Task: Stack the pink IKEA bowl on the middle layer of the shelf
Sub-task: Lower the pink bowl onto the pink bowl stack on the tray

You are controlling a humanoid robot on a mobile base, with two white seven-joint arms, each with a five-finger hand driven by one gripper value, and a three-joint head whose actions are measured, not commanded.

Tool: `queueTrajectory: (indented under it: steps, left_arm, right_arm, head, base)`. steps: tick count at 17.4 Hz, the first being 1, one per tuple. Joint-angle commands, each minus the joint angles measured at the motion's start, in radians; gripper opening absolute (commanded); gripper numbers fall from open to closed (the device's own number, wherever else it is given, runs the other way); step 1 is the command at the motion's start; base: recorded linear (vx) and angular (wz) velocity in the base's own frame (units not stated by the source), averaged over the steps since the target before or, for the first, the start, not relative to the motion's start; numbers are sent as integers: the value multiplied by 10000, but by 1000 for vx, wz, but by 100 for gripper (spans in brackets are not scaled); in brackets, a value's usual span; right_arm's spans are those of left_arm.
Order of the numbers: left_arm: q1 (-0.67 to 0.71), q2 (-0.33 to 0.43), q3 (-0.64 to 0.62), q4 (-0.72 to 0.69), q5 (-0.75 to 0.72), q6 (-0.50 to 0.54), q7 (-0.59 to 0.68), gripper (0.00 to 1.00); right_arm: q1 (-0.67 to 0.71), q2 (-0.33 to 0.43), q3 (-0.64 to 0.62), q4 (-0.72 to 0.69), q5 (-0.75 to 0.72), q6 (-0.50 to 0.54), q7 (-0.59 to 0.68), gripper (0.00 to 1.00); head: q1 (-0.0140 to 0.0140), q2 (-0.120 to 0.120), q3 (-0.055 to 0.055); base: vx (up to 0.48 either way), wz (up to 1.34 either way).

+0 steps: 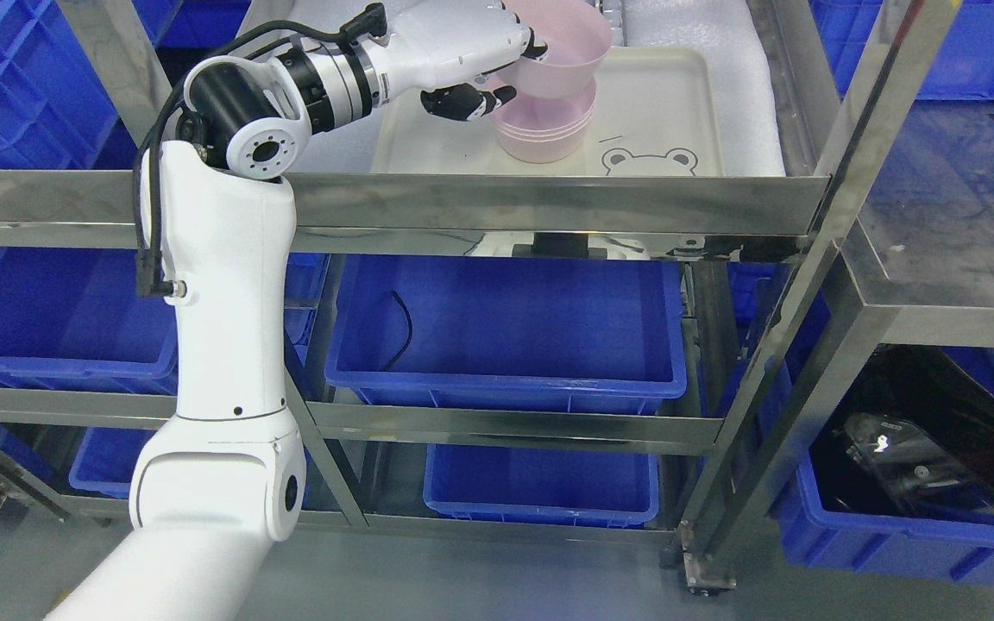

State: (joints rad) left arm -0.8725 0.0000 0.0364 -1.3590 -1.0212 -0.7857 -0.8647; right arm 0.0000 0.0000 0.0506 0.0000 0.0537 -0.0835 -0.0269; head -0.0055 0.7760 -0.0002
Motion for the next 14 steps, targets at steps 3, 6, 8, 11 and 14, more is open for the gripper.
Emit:
queueTrajectory:
  steps: [3, 6, 8, 11, 14]
  left_arm:
    - [166, 261, 157, 720, -251, 3, -20, 4]
    - [212, 231, 127, 735, -281, 3, -5, 5]
    - [181, 200, 111, 872, -281, 3, -5, 7]
    - [89, 175, 65, 1301, -281, 3, 41, 12]
    - [74, 184, 65, 1303, -296, 3, 56, 14]
  right_arm:
    - [230, -175, 0, -175, 0, 7, 8, 100]
    - [230, -175, 0, -175, 0, 7, 8, 100]
    - [230, -175, 0, -175, 0, 7, 8, 100]
    - [230, -175, 0, -175, 0, 7, 8, 100]
    - [230, -175, 0, -175, 0, 7, 8, 100]
  head:
    - [0, 0, 0]
    - [0, 0, 0]
    - [0, 0, 0]
    - [0, 0, 0]
    - [0, -1, 0]
  base:
    - [37, -44]
    - [20, 2]
    - [19, 14]
    - [10, -21]
    - [-5, -55]
